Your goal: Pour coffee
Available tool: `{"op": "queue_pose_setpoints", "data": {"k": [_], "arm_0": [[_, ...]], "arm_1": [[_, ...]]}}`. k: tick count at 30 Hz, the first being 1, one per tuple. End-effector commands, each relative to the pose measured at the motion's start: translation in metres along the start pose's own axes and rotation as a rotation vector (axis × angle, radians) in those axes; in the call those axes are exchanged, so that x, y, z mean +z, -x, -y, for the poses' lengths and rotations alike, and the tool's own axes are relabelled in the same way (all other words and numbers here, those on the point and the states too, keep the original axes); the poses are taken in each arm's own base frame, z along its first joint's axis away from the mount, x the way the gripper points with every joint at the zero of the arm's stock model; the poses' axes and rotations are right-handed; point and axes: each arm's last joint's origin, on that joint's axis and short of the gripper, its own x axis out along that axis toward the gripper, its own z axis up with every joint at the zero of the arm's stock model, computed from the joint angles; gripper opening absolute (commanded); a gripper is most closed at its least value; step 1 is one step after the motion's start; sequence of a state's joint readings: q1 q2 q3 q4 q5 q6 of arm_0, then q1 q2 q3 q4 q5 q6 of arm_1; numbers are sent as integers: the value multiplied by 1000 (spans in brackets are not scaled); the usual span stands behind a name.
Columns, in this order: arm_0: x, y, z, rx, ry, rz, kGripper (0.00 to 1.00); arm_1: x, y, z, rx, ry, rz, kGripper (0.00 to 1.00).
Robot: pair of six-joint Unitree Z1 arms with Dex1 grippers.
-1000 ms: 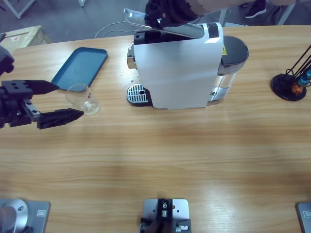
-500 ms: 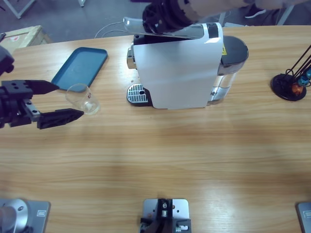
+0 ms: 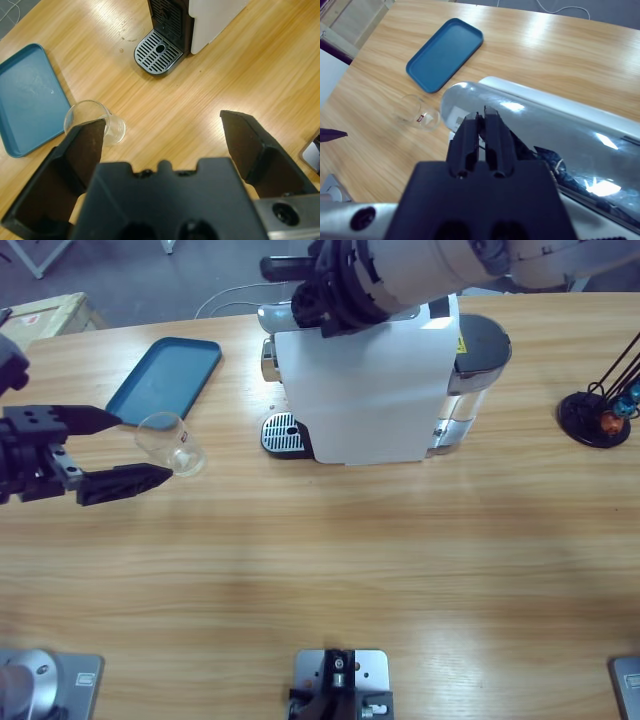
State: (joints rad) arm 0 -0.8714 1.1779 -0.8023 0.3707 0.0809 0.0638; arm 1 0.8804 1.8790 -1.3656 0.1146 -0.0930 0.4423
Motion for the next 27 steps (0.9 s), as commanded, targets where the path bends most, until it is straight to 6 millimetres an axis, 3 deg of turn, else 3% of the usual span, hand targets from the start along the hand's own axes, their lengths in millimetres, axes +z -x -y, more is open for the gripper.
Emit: {"op": "queue_pose_setpoints", "data": {"k": [1, 2, 5, 7, 9, 16, 22, 27], "arm_0": [[-11, -5, -3, 65, 26, -43, 987], [-14, -6, -6, 97, 38, -52, 987], [-25, -7, -22, 196, 189, -79, 1000], [-30, -8, -31, 236, 273, -90, 1000], [-34, -9, -34, 266, 309, -101, 1000], [-66, -46, -31, 292, 408, -222, 989], [-77, -83, -34, 350, 385, -192, 989], [-70, -108, -38, 374, 376, -137, 991]], "arm_1": [[-20, 11, 2, 5, 202, -99, 927], [-7, 40, 0, 21, 227, -35, 1000], [14, 119, 1, 30, 268, 94, 1000], [14, 157, 6, 18, 279, 126, 1000], [-11, 177, 21, -5, 285, 96, 1000], [-87, 207, 62, -43, 234, -16, 1000], [-111, 217, 75, -83, 217, -84, 1000], [-120, 224, 81, -97, 216, -116, 1000]]}}
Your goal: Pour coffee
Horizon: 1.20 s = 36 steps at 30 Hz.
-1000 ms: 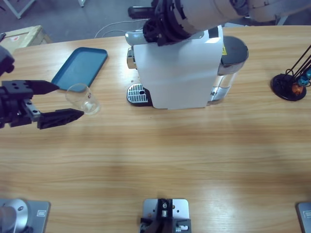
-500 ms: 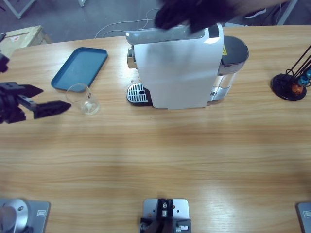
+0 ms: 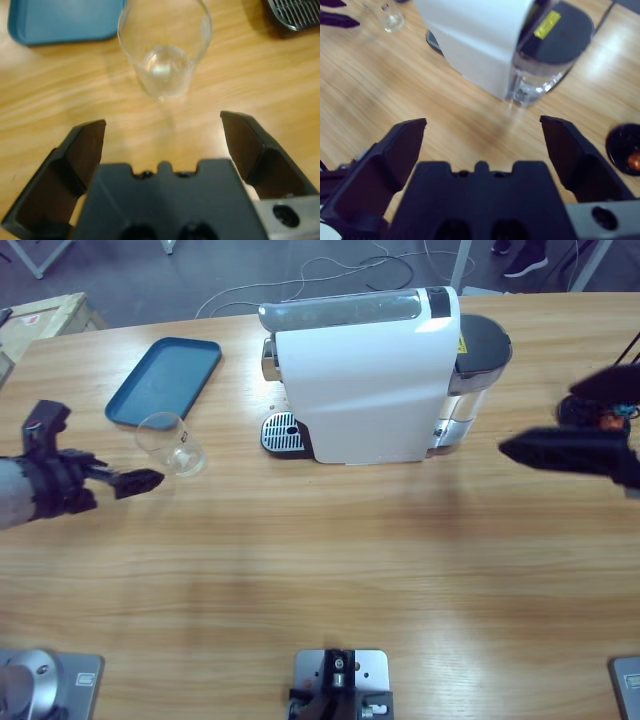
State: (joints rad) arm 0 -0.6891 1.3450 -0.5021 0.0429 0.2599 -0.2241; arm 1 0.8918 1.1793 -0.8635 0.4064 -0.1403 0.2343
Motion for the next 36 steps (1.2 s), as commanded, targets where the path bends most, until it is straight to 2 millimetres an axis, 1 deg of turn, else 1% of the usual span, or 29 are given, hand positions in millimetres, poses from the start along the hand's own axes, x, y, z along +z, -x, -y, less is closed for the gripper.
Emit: {"op": "queue_pose_setpoints", "data": {"k": [1, 4, 8, 10, 14, 15, 17, 18, 19, 20, 21, 23, 24, 25, 27, 29, 31, 33, 34, 36], "arm_0": [[5, -45, 9, 60, -13, 19, 991], [8, -54, 11, 72, -13, 34, 991], [10, -60, 10, 79, -9, 42, 979], [7, -63, 10, 77, -9, 39, 931], [4, -69, 12, 62, -8, 31, 770], [4, -70, 12, 60, -6, 33, 761], [5, -71, 8, 65, 13, 41, 608], [5, -70, 3, 76, 29, 50, 561], [6, -70, 1, 82, 36, 59, 414], [6, -69, -1, 86, 40, 62, 293], [6, -68, -1, 86, 41, 66, 264], [6, -67, -1, 68, 33, 73, 255], [5, -66, -1, 61, 23, 75, 114], [4, -63, -1, 54, 13, 83, 0], [0, -49, -3, 19, -27, 122, 0], [1, -31, -4, -48, -120, 184, 0], [5, -15, -2, -128, -258, 243, 0], [10, 3, -2, -222, -404, 311, 0], [14, 9, -2, -254, -443, 327, 0], [17, 14, -2, -288, -471, 340, 0]], "arm_1": [[-24, 15, 8, -26, -12, -45, 1000], [-24, 13, 8, -30, -14, -58, 1000], [-24, 7, 7, -37, -21, -74, 1000], [-25, 6, 7, -40, -23, -78, 1000], [-27, 9, 8, -42, -24, -72, 1000], [-28, 10, 9, -41, -24, -71, 1000], [-30, 10, 9, -42, -26, -72, 1000], [-31, 11, 10, -41, -28, -72, 1000], [-32, 11, 10, -41, -31, -72, 1000], [-33, 11, 10, -41, -34, -72, 1000], [-33, 12, 10, -41, -35, -71, 1000], [-33, 11, 10, -41, -37, -71, 1000], [-33, 11, 10, -43, -41, -74, 1000], [-33, 10, 10, -45, -43, -76, 1000], [-34, 9, 10, -46, -48, -74, 1000], [-34, 8, 10, -47, -51, -71, 1000], [-32, 9, 10, -51, -51, -62, 1000], [-23, 18, 10, -54, -43, -38, 1000], [-19, 23, 10, -53, -40, -25, 1000], [-12, 31, 9, -49, -30, 6, 1000]]}}
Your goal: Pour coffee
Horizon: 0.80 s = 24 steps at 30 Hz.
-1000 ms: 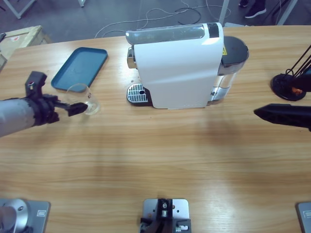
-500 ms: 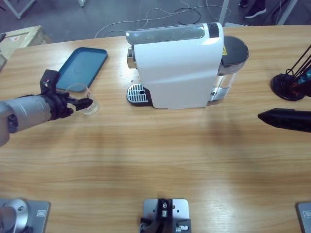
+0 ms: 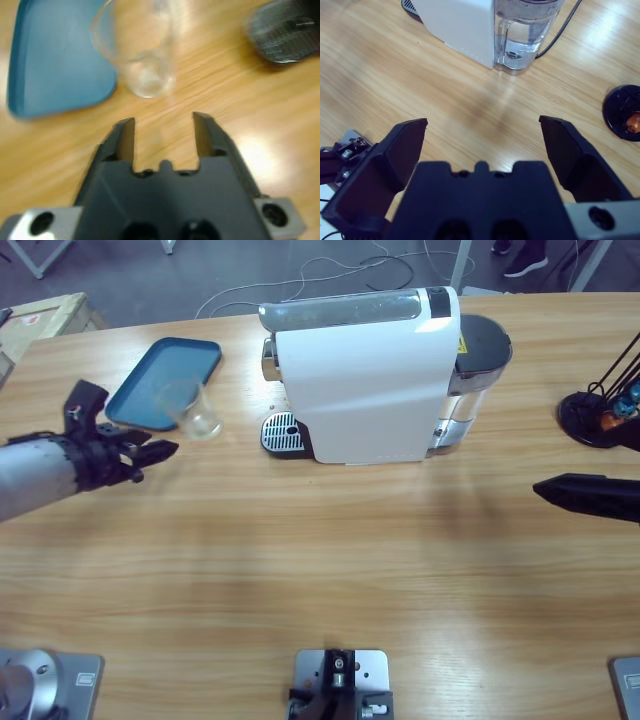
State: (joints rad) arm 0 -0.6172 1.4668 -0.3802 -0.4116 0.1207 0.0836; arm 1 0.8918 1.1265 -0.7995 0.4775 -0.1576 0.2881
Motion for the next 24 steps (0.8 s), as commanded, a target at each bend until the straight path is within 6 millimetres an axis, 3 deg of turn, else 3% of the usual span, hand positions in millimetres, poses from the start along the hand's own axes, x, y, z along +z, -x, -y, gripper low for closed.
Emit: {"op": "queue_pose_setpoints", "data": {"k": [1, 2, 3, 4, 5, 6, 9, 14, 18, 24], "arm_0": [[17, 42, -1, -200, -238, 161, 0], [15, 43, -1, -201, -219, 157, 0], [14, 43, -1, -199, -200, 152, 70], [14, 44, -2, -185, -184, 152, 660], [15, 46, -3, -160, -171, 156, 957], [18, 46, -6, -128, -136, 158, 995], [29, 37, -19, -76, 3, 147, 986], [55, 3, -35, -87, 40, 111, 968], [60, -15, -46, -172, 66, 88, 982], [85, -43, -58, -200, 13, -89, 982]], "arm_1": [[15, 27, 1, -11, 14, 87, 1000], [16, 27, 1, -15, 16, 87, 1000], [16, 26, 1, -19, 17, 85, 1000], [16, 24, 1, -24, 19, 80, 1000], [16, 23, 1, -26, 20, 75, 1000], [15, 21, 1, -27, 21, 69, 1000], [13, 16, 1, -35, 23, 49, 1000], [12, 11, 0, -46, 22, 34, 1000], [12, 6, 0, -52, 23, 22, 1000], [15, -4, -2, -62, 22, 6, 1000]]}}
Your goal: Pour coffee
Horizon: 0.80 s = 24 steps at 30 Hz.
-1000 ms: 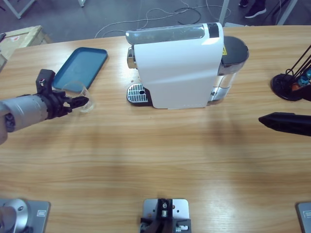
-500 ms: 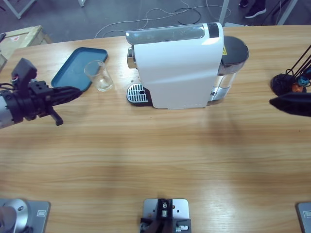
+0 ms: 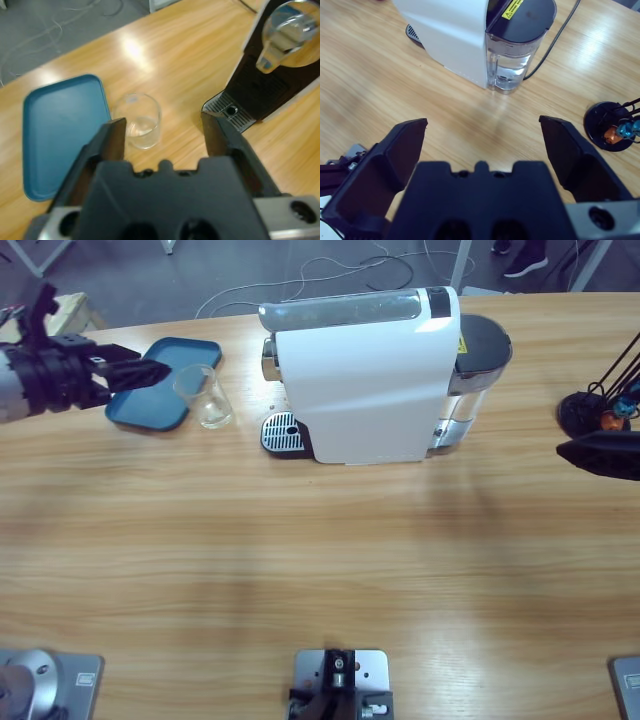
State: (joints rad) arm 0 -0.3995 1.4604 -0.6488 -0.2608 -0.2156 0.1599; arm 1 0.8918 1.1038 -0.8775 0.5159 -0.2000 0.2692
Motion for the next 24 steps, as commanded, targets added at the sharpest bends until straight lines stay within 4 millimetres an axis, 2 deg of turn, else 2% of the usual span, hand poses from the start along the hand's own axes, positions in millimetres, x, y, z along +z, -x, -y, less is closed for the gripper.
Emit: {"op": "queue_pose_setpoints", "data": {"k": [1, 6, 11, 18, 24], "arm_0": [[13, -48, -20, -64, -10, -252, 982], [8, -61, -31, -74, -5, -258, 982], [-5, -78, -47, -49, 22, -281, 982], [-16, -93, -49, -65, 31, -299, 982], [-18, -103, -49, -104, 29, -266, 982]], "arm_1": [[-3, -25, -3, -38, 16, -66, 1000], [0, -32, -3, -44, 9, -68, 1000], [-4, -34, -2, -45, 8, -77, 1000], [-5, -38, -3, -45, 9, -94, 1000], [-4, -46, -5, -38, 10, -109, 1000]]}}
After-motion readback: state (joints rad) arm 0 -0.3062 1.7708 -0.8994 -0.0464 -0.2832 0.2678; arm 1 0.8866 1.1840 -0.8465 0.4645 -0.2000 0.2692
